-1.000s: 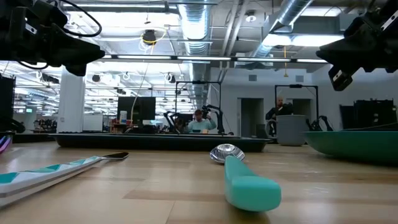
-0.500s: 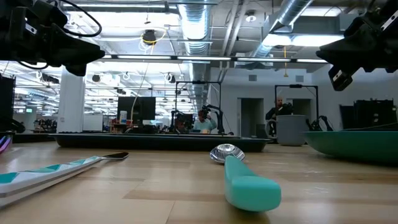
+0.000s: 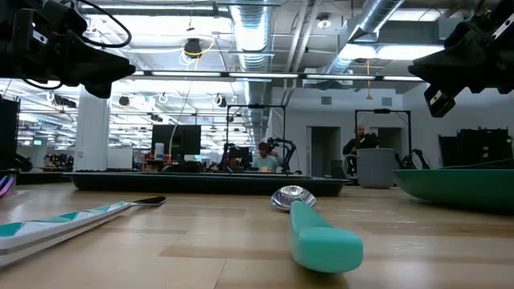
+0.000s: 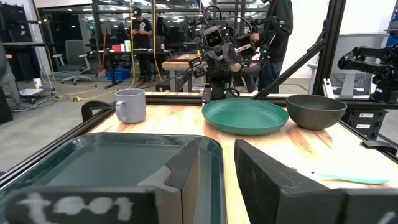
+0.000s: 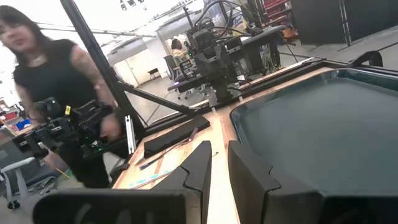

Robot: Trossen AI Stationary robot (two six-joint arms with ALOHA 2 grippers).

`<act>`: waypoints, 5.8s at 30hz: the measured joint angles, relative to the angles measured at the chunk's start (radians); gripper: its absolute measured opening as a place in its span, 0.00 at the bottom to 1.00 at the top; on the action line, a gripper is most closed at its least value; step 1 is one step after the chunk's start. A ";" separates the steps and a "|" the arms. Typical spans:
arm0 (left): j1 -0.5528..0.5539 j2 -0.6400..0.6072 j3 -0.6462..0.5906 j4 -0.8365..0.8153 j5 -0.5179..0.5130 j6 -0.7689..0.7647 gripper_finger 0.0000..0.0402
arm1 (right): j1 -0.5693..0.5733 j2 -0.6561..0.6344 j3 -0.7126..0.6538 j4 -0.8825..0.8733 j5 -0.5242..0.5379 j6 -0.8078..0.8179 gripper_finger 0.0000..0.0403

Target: Set up tray

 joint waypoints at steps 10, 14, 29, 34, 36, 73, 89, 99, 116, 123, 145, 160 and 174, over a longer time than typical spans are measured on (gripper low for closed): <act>0.000 0.000 0.000 0.000 0.000 0.000 0.23 | 0.000 0.000 0.000 0.000 0.000 0.000 0.12; 0.000 0.000 0.000 0.000 0.000 0.000 0.23 | 0.000 0.000 0.000 0.000 0.000 0.000 0.12; 0.000 0.000 0.000 -0.001 0.012 -0.075 0.23 | 0.000 0.000 0.000 0.000 0.000 0.000 0.12; 0.000 0.000 0.000 -0.002 0.030 -0.366 0.23 | 0.000 0.000 0.000 0.000 0.000 0.000 0.12; 0.000 0.000 0.000 -0.001 0.033 -0.512 0.23 | 0.000 0.000 0.000 0.000 0.000 0.000 0.12; 0.000 0.000 0.000 0.050 -0.358 -1.124 0.23 | -0.107 0.327 0.336 0.324 0.706 0.377 0.12; 0.000 0.000 0.000 0.055 -0.429 -0.966 0.23 | -0.201 1.222 1.254 -0.753 0.823 -0.099 0.12; 0.000 0.000 0.000 0.055 -0.425 -0.964 0.23 | -0.426 1.519 1.547 -1.287 0.615 -0.045 0.12; 0.000 0.000 0.000 0.055 -0.424 -0.941 0.23 | -0.676 1.762 1.500 -1.349 0.338 -0.192 0.12; 0.000 0.000 0.000 0.055 -0.422 -0.941 0.23 | -0.691 1.795 1.500 -1.314 0.260 -0.267 0.17; 0.000 0.000 0.000 0.055 -0.422 -0.936 0.23 | -0.676 1.775 1.494 -1.266 0.269 -0.281 0.43; 0.000 0.000 0.000 0.055 -0.423 -0.923 0.23 | -0.666 1.775 1.337 -1.206 0.257 -0.281 0.30; 0.000 0.000 0.000 0.055 -0.423 -0.923 0.23 | -0.661 1.775 1.314 -1.180 0.257 -0.280 0.08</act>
